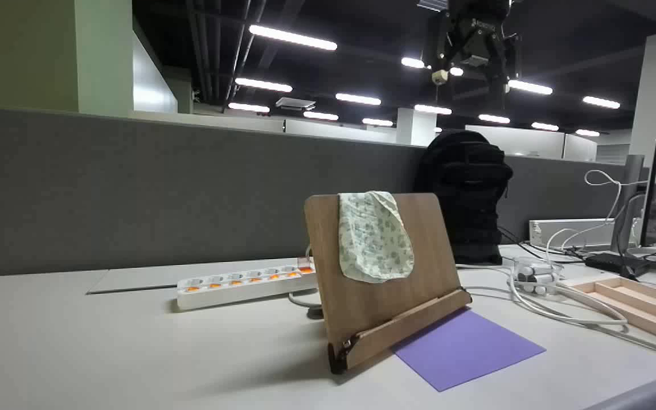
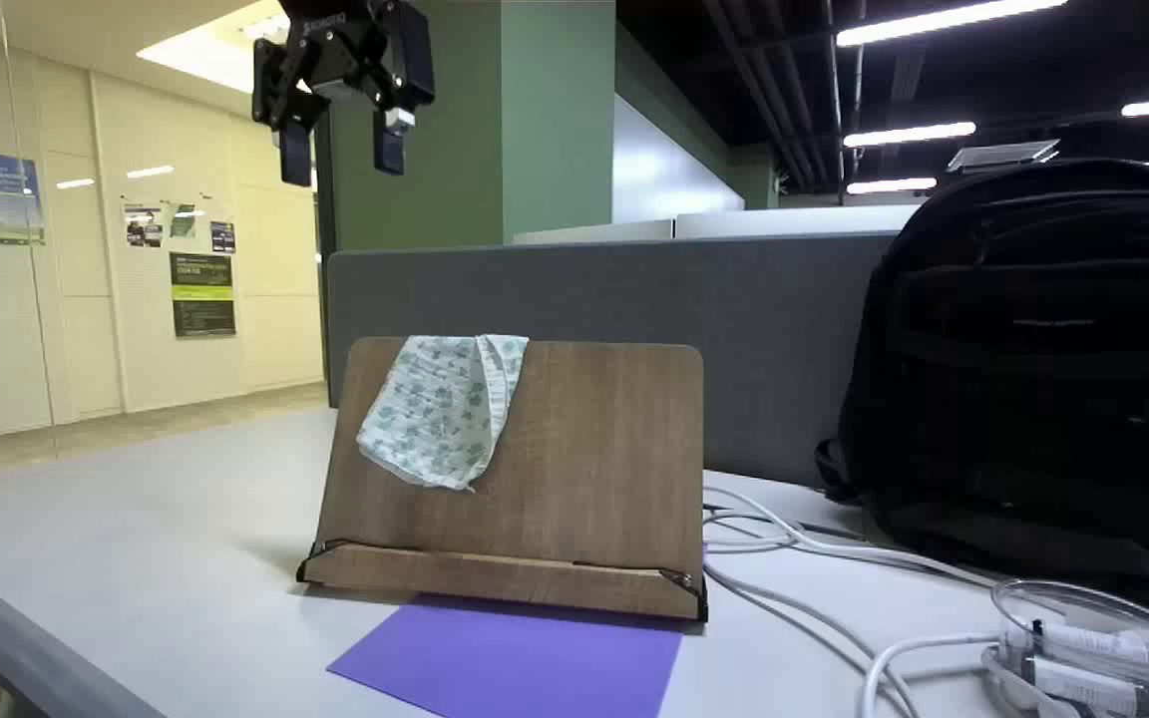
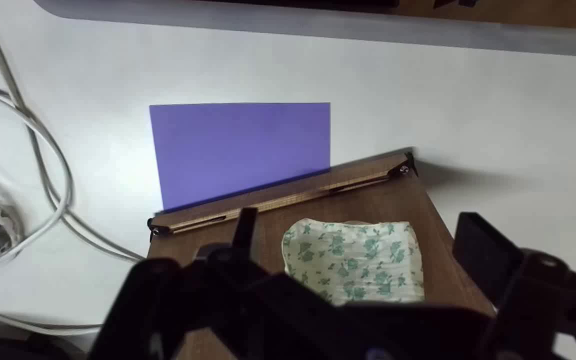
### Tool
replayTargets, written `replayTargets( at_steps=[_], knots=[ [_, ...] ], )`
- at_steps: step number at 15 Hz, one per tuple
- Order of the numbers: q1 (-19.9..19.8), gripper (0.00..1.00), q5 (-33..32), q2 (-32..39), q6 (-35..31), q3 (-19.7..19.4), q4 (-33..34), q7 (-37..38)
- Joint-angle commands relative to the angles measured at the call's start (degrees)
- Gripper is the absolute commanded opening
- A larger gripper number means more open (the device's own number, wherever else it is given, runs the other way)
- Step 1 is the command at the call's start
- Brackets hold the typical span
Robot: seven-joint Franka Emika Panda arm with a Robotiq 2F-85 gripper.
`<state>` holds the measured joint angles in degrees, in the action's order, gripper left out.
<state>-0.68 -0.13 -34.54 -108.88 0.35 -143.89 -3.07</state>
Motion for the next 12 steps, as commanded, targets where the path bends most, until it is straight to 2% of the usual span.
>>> replayTargets(
  at_steps=[1, 10, 12],
  knots=[
    [0.43, 1.0, -0.21, 0.05, 0.13, -0.35, 0.11, 0.22],
    [0.43, 1.0, -0.21, 0.06, 0.13, -0.35, 0.11, 0.21],
    [-0.4, 1.0, -0.78, 0.1, -2.29, 0.01, -0.29, 2.08]
  ],
)
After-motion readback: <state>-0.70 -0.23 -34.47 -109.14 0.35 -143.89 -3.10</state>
